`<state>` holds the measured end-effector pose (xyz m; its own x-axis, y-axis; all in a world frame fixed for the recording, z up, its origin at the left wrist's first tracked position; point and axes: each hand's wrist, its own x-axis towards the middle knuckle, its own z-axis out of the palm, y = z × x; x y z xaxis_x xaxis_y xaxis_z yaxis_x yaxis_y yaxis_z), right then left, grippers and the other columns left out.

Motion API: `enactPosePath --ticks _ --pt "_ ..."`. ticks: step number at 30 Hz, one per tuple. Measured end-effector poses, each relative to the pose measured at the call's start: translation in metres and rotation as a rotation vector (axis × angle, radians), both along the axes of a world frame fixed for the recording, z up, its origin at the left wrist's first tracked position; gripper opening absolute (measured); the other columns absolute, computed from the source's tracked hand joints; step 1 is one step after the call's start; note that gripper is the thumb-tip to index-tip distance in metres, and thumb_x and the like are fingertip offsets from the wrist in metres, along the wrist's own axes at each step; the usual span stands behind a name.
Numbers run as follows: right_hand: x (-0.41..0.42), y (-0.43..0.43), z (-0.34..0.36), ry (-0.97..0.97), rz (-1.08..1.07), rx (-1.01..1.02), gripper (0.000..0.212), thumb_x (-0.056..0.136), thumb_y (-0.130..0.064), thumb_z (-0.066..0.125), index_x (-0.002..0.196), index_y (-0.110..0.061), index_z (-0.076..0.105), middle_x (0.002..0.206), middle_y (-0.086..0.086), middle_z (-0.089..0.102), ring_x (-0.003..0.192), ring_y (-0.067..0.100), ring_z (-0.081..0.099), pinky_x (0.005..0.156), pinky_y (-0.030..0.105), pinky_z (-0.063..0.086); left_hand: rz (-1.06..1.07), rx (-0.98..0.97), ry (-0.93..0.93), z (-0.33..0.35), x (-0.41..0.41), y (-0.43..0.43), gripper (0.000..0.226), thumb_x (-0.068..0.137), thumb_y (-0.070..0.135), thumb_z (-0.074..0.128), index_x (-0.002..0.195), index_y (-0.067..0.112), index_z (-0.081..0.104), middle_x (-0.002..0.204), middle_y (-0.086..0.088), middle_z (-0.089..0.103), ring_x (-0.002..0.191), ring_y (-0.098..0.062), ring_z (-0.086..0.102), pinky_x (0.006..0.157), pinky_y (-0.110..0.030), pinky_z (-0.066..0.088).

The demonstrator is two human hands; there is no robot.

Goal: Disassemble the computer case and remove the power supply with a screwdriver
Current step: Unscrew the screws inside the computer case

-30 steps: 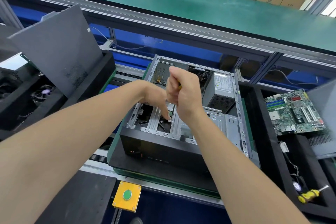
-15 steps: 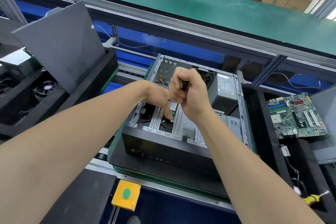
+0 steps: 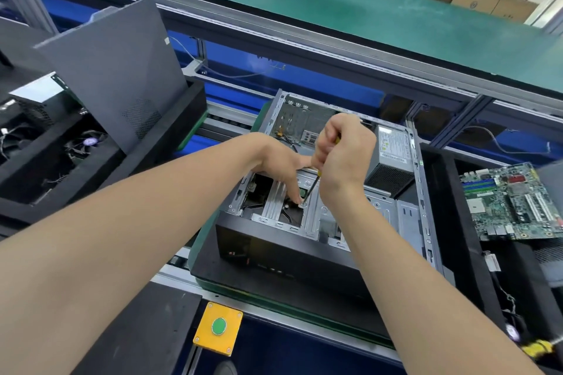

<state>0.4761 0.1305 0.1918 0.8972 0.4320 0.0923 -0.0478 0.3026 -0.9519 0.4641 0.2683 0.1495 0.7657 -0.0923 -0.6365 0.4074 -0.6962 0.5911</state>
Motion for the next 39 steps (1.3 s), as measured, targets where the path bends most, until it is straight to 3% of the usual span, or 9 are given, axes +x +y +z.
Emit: enactPosePath --ticks 7,14,20,23,25,27,31,34,39 --pt "0.022 -0.011 -0.003 0.069 0.360 0.043 0.022 0.075 -0.016 0.043 0.059 -0.020 0.028 0.052 -0.002 0.018 0.049 0.013 0.009 0.050 0.023 0.010 0.008 -0.007 0.008 0.003 0.001 -0.002 0.105 0.085 0.027 0.083 0.161 0.033 0.011 0.169 0.005 0.009 0.155 -0.019 0.009 0.123 -0.036 0.015" --pt "0.022 -0.003 0.002 -0.011 0.917 0.015 0.023 0.078 -0.021 0.048 0.055 -0.021 0.043 0.048 -0.006 0.023 0.043 0.008 0.016 0.045 0.021 0.012 0.023 0.018 0.003 0.004 -0.004 -0.004 0.076 0.086 0.021 0.079 0.150 0.005 0.041 0.155 -0.009 0.043 0.147 -0.026 0.032 0.124 -0.045 0.025" --pt "0.021 -0.013 0.003 -0.143 0.635 -0.123 0.024 0.092 -0.022 0.051 0.072 -0.010 0.048 0.056 0.007 0.039 0.050 0.022 0.033 0.053 0.040 0.024 0.066 0.056 0.060 0.014 -0.009 -0.006 0.092 0.086 0.033 0.080 0.158 0.013 0.026 0.164 -0.007 0.030 0.152 -0.029 0.024 0.125 -0.050 0.022" --pt "0.014 -0.013 0.006 -0.123 0.391 -0.137 0.028 0.094 -0.023 0.058 0.071 -0.009 0.064 0.067 0.012 0.056 0.063 0.026 0.053 0.056 0.032 0.045 0.105 0.027 0.059 0.022 -0.004 -0.004 0.073 0.095 0.034 0.068 0.154 0.011 0.031 0.158 -0.010 0.037 0.149 -0.031 0.029 0.123 -0.049 0.024" --pt "0.010 -0.010 0.008 0.004 0.303 -0.109 0.031 0.095 -0.024 0.058 0.067 -0.013 0.066 0.065 0.007 0.057 0.061 0.021 0.050 0.055 0.027 0.044 0.054 0.092 -0.051 0.025 0.005 -0.007 0.031 0.100 0.033 0.058 0.119 0.009 0.058 0.115 -0.007 0.059 0.120 -0.029 0.052 0.109 -0.043 0.038" --pt "0.007 -0.007 0.009 0.048 0.248 -0.129 0.036 0.098 -0.026 0.056 0.064 -0.018 0.060 0.061 0.002 0.049 0.054 0.016 0.040 0.055 0.029 0.031 -0.045 0.225 -0.158 0.025 0.015 -0.015 0.030 0.100 0.030 0.057 0.072 0.021 0.050 0.075 0.007 0.051 0.073 -0.016 0.051 0.082 -0.030 0.041" --pt "0.002 -0.005 0.004 0.066 0.170 -0.092 0.045 0.105 -0.023 0.051 0.060 -0.021 0.046 0.056 -0.001 0.032 0.050 0.015 0.022 0.055 0.036 0.015 -0.285 0.202 -0.085 0.011 0.034 -0.013 0.035 0.098 0.027 0.063 0.064 0.034 0.062 0.062 0.024 0.063 0.068 0.007 0.055 0.056 -0.005 0.042" --pt "-0.004 -0.002 -0.001 -0.005 0.069 -0.047 0.042 0.094 -0.025 0.054 0.056 -0.022 0.037 0.055 -0.001 0.027 0.049 0.015 0.019 0.049 0.027 0.016 -0.369 0.203 -0.026 0.006 0.043 -0.008 0.006 0.096 0.038 0.065 0.101 0.034 0.064 0.093 0.026 0.058 0.098 -0.010 0.051 0.088 -0.013 0.038" --pt "0.002 0.000 -0.003 -0.011 0.027 -0.022 0.037 0.085 -0.021 0.051 0.054 -0.022 0.032 0.055 0.000 0.022 0.051 0.016 0.015 0.050 0.025 0.016 -0.479 0.151 0.100 0.000 0.050 -0.002 0.034 0.085 0.055 0.072 0.115 0.047 0.057 0.127 0.020 0.052 0.130 -0.012 0.039 0.114 -0.037 0.030"
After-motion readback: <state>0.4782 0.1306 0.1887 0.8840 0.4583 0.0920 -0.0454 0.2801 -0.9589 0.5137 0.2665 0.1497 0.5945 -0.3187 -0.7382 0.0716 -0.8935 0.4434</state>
